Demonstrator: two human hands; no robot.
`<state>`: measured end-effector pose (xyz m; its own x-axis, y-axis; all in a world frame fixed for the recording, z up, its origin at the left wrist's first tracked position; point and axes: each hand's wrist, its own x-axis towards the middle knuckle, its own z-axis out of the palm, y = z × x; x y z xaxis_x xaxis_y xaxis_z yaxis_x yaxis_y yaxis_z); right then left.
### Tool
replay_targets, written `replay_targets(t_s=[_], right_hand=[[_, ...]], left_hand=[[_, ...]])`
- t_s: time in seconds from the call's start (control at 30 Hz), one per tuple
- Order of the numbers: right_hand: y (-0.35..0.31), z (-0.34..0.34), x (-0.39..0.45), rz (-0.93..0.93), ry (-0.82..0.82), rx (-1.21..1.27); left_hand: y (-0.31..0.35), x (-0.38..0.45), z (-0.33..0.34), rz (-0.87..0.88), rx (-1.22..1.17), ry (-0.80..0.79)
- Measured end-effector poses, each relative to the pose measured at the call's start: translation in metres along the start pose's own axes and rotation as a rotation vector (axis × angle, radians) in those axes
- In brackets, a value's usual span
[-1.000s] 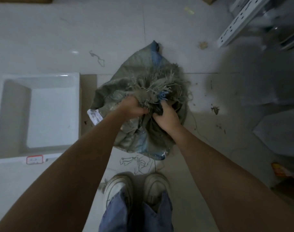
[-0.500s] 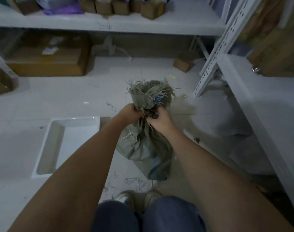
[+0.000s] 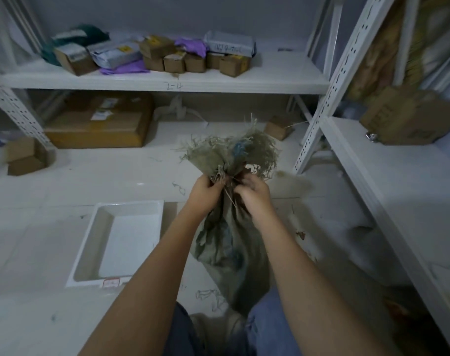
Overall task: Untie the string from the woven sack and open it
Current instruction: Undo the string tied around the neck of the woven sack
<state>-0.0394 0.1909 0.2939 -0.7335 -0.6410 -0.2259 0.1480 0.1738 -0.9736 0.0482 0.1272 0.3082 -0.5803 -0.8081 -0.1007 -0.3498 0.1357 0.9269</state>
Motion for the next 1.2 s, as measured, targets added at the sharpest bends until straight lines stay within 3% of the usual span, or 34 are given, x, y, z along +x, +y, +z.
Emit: replay_targets(t_s=[0.1, 0.33, 0.57, 0.83, 1.03, 1.2], right_hand=[[-0.009, -0.012, 0.006, -0.030, -0.069, -0.090], [-0.016, -0.029, 0.011, -0.184, -0.284, -0.554], [-0.025, -0.030, 0.005, -0.174, -0.379, -0.519], [-0.021, -0.026, 0.014, -0.273, -0.245, -0.483], [-0.022, -0.025, 0.017, -0.370, -0.259, -0.430], [-0.027, -0.021, 0.014, -0.363, -0.308, -0.254]], left_hand=[[0.008, 0.000, -0.011, -0.043, -0.044, -0.028], [0.012, 0.006, -0.022, -0.158, -0.185, -0.086], [0.006, 0.025, -0.024, -0.241, -0.197, -0.123], [0.010, 0.034, -0.026, -0.310, -0.260, -0.175], [0.021, 0.019, -0.032, -0.138, -0.275, -0.343], [0.017, 0.019, -0.034, 0.135, -0.032, -0.157]])
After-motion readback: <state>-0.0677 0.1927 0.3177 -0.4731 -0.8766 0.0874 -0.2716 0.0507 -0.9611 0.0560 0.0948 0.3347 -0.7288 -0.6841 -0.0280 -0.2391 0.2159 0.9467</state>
